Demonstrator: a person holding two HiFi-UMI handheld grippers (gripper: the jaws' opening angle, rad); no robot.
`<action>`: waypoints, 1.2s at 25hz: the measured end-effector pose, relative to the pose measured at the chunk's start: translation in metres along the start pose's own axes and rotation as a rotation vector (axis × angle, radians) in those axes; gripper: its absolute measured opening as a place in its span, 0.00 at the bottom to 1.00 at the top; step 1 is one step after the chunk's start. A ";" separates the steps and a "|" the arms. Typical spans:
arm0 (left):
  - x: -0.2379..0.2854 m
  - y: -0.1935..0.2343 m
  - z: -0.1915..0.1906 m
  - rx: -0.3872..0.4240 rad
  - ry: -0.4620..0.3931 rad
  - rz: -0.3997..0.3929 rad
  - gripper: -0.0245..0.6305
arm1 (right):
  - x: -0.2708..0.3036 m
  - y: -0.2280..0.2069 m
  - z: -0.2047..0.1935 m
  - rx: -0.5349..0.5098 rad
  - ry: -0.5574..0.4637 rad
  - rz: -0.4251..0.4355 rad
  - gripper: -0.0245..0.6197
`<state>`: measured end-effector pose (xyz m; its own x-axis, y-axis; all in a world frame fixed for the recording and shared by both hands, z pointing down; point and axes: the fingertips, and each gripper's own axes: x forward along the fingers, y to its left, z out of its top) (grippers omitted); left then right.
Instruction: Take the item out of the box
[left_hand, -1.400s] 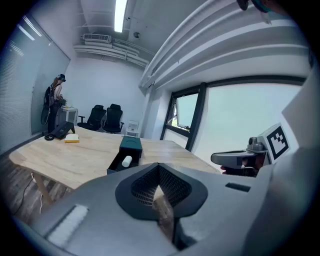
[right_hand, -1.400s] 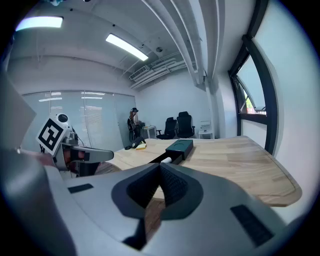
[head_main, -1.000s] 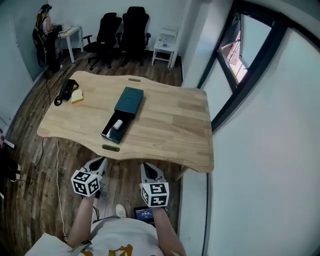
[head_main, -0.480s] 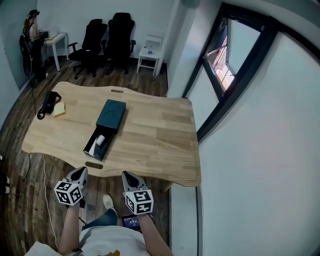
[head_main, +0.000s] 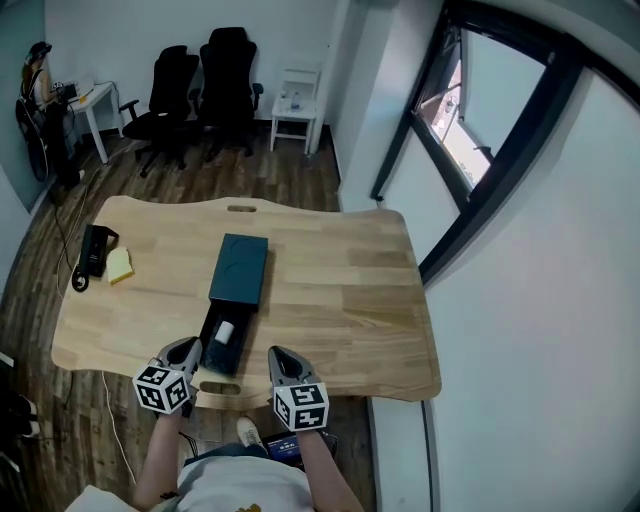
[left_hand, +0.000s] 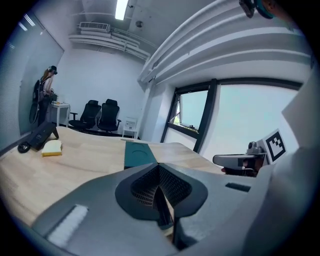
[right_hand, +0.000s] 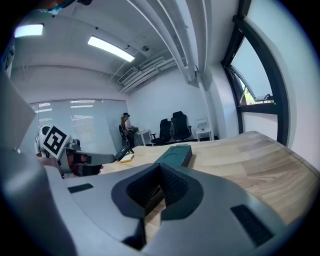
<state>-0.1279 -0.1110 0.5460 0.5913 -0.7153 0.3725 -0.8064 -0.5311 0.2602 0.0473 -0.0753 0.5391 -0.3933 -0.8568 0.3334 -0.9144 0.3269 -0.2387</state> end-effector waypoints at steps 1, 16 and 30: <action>0.006 0.008 0.001 -0.004 0.008 -0.005 0.04 | 0.008 -0.001 -0.001 0.005 0.005 -0.009 0.05; 0.060 0.027 -0.007 0.007 0.110 -0.062 0.04 | 0.045 -0.028 -0.003 0.028 0.057 -0.055 0.05; 0.097 0.030 -0.067 0.073 0.391 -0.062 0.04 | 0.074 -0.048 -0.027 0.053 0.154 -0.018 0.05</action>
<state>-0.0956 -0.1660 0.6496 0.5781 -0.4614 0.6730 -0.7580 -0.6089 0.2337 0.0601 -0.1434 0.6001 -0.3906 -0.7899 0.4727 -0.9167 0.2868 -0.2781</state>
